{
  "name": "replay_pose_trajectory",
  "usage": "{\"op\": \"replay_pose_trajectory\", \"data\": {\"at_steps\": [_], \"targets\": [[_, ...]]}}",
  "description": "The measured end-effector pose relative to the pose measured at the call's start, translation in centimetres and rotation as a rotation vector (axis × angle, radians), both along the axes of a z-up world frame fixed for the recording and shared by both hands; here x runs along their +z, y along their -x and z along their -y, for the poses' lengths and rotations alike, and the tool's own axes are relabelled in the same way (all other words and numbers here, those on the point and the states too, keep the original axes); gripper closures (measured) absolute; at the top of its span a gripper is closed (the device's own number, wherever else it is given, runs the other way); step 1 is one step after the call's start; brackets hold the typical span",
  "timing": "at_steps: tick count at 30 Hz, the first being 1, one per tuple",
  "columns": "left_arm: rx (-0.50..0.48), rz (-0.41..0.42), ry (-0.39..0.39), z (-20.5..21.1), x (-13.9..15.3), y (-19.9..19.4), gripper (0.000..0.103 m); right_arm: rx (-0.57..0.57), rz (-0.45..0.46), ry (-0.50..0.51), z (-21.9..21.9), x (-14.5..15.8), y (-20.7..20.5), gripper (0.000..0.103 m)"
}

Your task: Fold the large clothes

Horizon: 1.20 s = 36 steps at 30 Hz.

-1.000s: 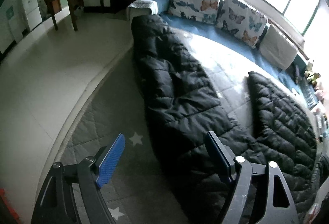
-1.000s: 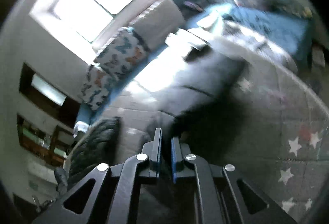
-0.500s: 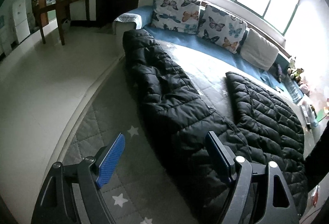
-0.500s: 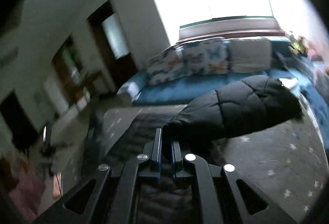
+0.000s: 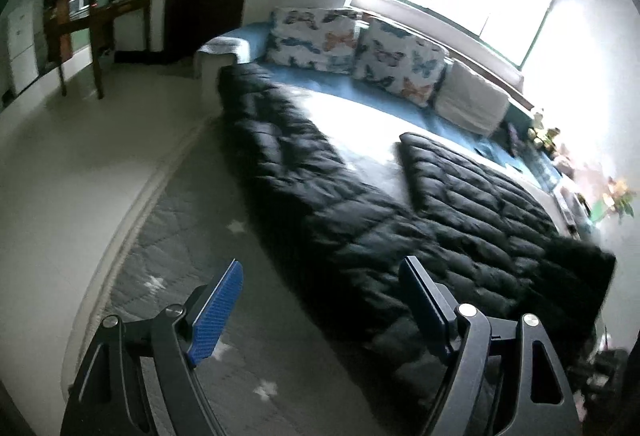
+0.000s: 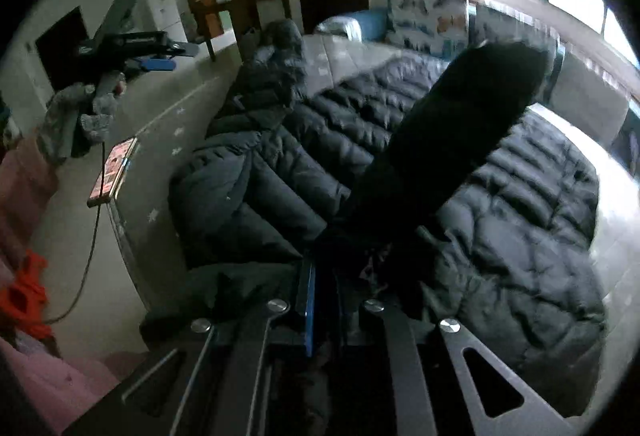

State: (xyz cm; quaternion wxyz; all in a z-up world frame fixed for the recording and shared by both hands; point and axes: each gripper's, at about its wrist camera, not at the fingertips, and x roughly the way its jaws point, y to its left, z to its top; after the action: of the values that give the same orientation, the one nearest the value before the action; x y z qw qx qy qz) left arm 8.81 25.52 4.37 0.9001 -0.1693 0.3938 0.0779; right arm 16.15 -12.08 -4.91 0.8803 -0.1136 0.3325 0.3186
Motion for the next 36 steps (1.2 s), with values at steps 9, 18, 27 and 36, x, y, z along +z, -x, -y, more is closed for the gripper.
{"op": "replay_pose_trajectory", "data": {"at_steps": [9, 18, 27, 36], "targets": [[-0.365, 0.043, -0.038, 14.1, 0.2, 1.4, 0.018, 0.094, -0.162, 0.074, -0.8, -7.1, 3.8, 0.090], [-0.518, 0.005, -0.002, 21.7, -1.2, 1.4, 0.017, -0.036, -0.028, -0.020, 4.8, -1.4, 4.0, 0.089], [-0.355, -0.099, 0.143, 15.7, -3.9, -0.5, 0.017, -0.373, 0.095, 0.023, 13.9, 0.2, 1.3, 0.051], [-0.412, -0.146, 0.006, 20.0, -6.4, -3.4, 0.072, -0.423, 0.044, -0.013, 16.2, -1.7, 0.7, 0.050]]}}
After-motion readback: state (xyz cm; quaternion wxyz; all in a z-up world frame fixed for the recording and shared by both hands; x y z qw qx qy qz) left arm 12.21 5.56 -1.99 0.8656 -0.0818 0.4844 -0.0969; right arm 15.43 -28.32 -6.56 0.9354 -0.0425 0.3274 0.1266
